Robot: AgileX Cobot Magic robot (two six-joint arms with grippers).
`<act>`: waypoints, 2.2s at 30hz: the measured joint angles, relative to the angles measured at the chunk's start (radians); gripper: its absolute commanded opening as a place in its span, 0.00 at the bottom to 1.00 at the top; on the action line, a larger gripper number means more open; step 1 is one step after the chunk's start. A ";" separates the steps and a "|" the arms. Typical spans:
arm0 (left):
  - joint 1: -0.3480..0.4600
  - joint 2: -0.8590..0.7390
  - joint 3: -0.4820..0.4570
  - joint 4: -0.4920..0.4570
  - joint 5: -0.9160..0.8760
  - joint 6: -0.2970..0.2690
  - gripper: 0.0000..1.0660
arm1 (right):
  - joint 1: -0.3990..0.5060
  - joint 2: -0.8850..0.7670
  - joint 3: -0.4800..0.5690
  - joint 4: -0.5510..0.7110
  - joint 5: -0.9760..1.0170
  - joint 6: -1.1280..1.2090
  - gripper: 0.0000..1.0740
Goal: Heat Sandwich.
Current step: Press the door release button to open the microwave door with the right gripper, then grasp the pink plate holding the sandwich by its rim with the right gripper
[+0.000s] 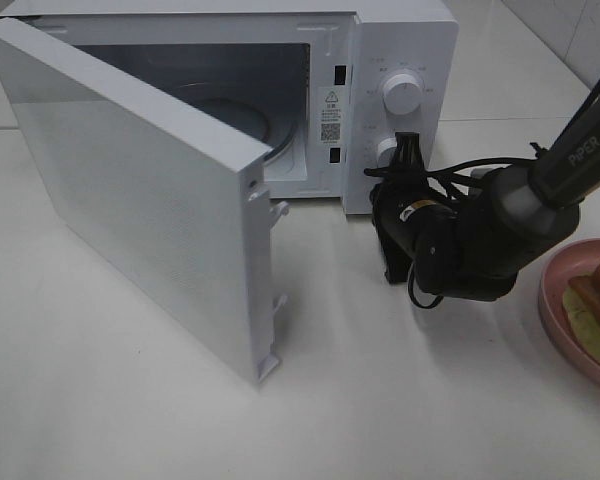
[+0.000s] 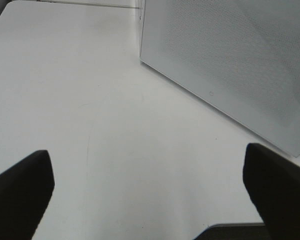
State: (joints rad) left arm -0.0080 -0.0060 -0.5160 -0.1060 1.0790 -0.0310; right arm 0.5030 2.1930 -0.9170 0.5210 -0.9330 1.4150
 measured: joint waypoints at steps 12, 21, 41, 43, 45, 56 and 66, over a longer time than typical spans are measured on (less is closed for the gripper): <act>0.000 0.000 0.000 0.000 0.000 0.000 0.92 | -0.004 -0.024 0.006 -0.010 0.048 -0.004 0.00; 0.000 0.000 0.000 0.000 0.000 0.000 0.92 | -0.016 -0.048 0.024 -0.040 0.074 -0.012 0.00; 0.000 0.000 0.000 0.000 0.000 0.000 0.92 | -0.031 -0.238 0.141 -0.060 0.289 -0.221 0.00; 0.000 0.000 0.000 0.000 0.000 0.000 0.92 | -0.031 -0.252 0.150 -0.060 0.312 -0.240 0.00; 0.000 0.000 0.000 0.001 0.000 0.000 0.92 | -0.031 -0.295 0.170 -0.066 0.390 -0.314 0.00; 0.000 0.000 0.000 0.001 0.000 0.000 0.92 | -0.031 -0.458 0.185 -0.157 0.689 -0.636 0.01; 0.000 0.000 0.000 0.001 0.000 0.000 0.92 | -0.031 -0.559 0.186 -0.176 0.933 -1.009 0.03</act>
State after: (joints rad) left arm -0.0080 -0.0060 -0.5160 -0.1050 1.0790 -0.0310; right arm 0.4720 1.6340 -0.7310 0.3450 0.0000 0.4060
